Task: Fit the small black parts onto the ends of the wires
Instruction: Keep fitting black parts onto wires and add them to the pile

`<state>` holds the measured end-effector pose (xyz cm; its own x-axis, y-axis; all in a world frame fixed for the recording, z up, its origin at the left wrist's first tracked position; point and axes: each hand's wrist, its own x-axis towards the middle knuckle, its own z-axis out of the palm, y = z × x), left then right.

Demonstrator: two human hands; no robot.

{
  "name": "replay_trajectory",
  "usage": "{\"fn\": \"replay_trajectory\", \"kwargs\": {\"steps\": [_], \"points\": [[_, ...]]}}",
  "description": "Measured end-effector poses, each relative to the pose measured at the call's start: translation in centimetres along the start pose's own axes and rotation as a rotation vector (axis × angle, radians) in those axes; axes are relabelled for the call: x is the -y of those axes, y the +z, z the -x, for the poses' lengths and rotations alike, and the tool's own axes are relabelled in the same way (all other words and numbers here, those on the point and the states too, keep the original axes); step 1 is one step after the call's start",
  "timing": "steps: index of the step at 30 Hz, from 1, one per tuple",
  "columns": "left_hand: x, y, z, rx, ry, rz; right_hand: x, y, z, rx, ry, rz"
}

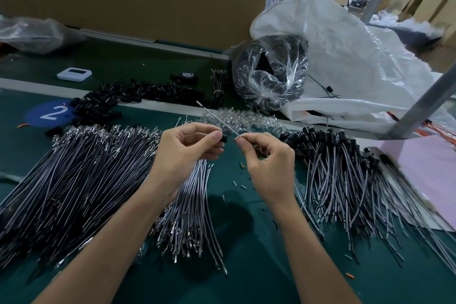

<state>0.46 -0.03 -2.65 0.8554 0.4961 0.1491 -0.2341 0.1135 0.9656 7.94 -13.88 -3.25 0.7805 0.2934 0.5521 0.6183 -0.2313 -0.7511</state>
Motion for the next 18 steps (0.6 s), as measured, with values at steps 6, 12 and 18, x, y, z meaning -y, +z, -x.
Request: {"fn": "replay_trajectory", "kwargs": {"steps": [6, 12, 18], "points": [[0.28, -0.06, -0.07, 0.016, 0.007, -0.024, -0.11, 0.1, 0.0, -0.016, 0.017, 0.018], [0.32, -0.04, -0.13, 0.013, 0.015, -0.039, -0.17, 0.17, 0.06, -0.006, -0.02, 0.036], [0.57, 0.03, -0.03, 0.039, 0.016, -0.059, -0.08, 0.46, 0.19, 0.023, -0.001, 0.007]]}}
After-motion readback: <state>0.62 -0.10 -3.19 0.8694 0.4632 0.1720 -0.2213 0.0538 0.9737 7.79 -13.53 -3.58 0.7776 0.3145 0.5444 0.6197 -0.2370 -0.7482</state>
